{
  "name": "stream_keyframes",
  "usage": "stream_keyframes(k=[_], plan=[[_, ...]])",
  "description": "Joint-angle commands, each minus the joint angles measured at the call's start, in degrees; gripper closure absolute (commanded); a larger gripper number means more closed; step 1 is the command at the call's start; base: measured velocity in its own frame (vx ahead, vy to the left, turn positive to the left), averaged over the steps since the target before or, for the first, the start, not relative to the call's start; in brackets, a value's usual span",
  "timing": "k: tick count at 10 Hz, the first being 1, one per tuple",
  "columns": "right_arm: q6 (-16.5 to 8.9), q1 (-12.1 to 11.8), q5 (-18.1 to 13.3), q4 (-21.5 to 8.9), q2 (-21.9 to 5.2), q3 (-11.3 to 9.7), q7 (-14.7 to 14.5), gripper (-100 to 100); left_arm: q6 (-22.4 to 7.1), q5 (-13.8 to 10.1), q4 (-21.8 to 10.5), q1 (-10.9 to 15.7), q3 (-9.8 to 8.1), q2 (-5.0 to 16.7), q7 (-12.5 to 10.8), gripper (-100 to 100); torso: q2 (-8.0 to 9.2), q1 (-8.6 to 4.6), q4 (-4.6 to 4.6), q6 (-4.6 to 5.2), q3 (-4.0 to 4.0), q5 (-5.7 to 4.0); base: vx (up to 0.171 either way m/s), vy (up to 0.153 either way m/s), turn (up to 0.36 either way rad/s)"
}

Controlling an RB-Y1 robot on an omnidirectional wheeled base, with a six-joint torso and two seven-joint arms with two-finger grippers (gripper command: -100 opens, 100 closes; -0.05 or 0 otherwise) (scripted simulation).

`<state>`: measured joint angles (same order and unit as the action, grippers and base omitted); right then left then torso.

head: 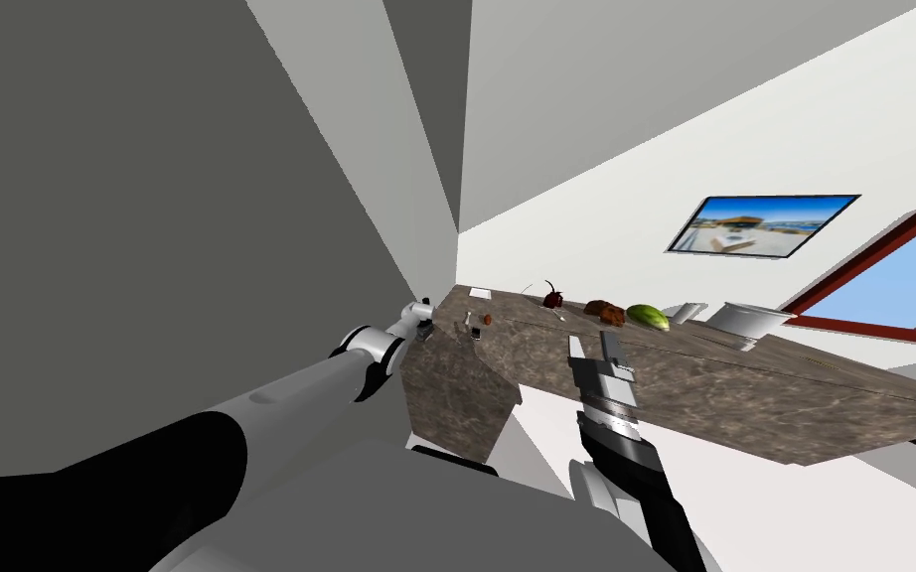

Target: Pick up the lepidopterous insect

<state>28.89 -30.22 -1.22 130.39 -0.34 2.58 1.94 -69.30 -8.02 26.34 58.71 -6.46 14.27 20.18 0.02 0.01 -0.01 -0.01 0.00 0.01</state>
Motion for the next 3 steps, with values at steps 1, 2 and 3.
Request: stream_keyframes(k=[1, 2, 3], plan=[[0.0, 0.0, 0.0, 0.0, 0.0, 0.0, 0.0, 0, -1.0, -0.2, -0.7, 1.6, -0.22, 0.5, 0.4, 100, 0.00, 0.00, 0.00, 0.00, 0.00, 0.00, -0.028, -0.012, 0.032], [0.0, 0.0, 0.0, 0.0, 0.0, 0.0, 0.0, 0, -0.2, -0.1, -0.8, 1.0, -0.13, 0.3, 0.2, 100, 0.08, -0.04, 0.03, -0.01, 0.05, -0.02, -0.016, -0.007, 0.009], [0.0, 0.0, 0.0, 0.0, 0.0, 0.0, 0.0, 0, -0.3, -0.1, -0.9, 1.2, -0.15, 0.3, 0.3, 0, 0.08, -0.03, 0.02, 0.00, 0.05, -0.01, 0.000, 0.000, 0.000]])
